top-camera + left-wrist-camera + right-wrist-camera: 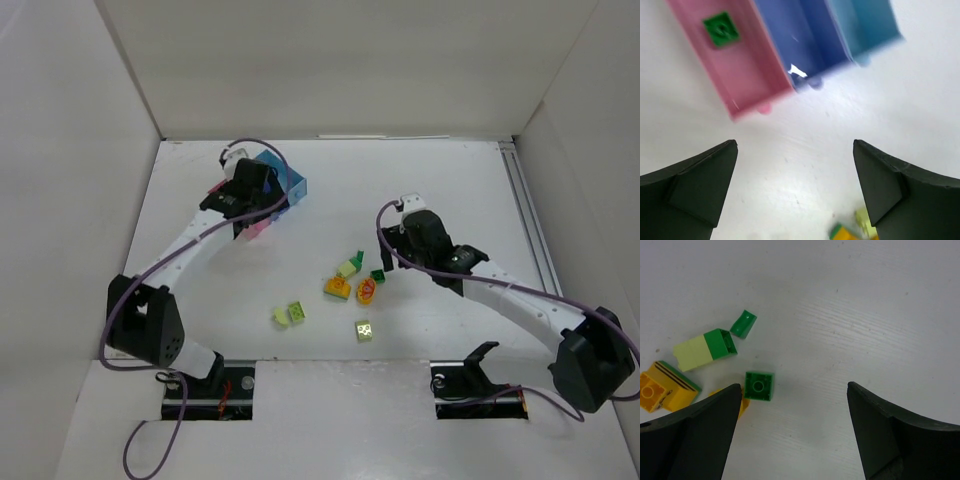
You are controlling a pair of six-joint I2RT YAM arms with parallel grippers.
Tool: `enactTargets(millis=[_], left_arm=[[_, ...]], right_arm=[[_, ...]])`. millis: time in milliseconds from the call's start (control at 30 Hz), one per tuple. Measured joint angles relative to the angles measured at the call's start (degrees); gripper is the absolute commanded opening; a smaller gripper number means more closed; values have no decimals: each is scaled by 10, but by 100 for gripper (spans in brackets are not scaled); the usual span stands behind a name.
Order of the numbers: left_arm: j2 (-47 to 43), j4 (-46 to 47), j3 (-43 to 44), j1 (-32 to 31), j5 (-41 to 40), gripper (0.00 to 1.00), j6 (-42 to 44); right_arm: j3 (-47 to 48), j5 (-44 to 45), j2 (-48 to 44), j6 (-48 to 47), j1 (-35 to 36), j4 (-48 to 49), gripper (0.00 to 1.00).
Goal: Sort the legos into containers by color
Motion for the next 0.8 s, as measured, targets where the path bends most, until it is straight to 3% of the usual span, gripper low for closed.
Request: enactTargets(millis=[200,333,400,600,800], left_arm=[[-80,-3,-83,-118,19,100,-7],[-122,-50,-163,-127,21,91,-75],[-151,-81,-215,-127,22,87,-123],[-282,-124,-359,-160,64,76,-233],[-326,-117,-404,-198,89,71,-301]], right_arm=[[-28,-14,-19,29,4,-11,90],[-40,-19,-30,38,9,-12,90],[-46,-18,-40,41,11,-12,95],[-62,-16,-65,42,12,-6,100],[-64,-4,-69,42,12,-6,100]])
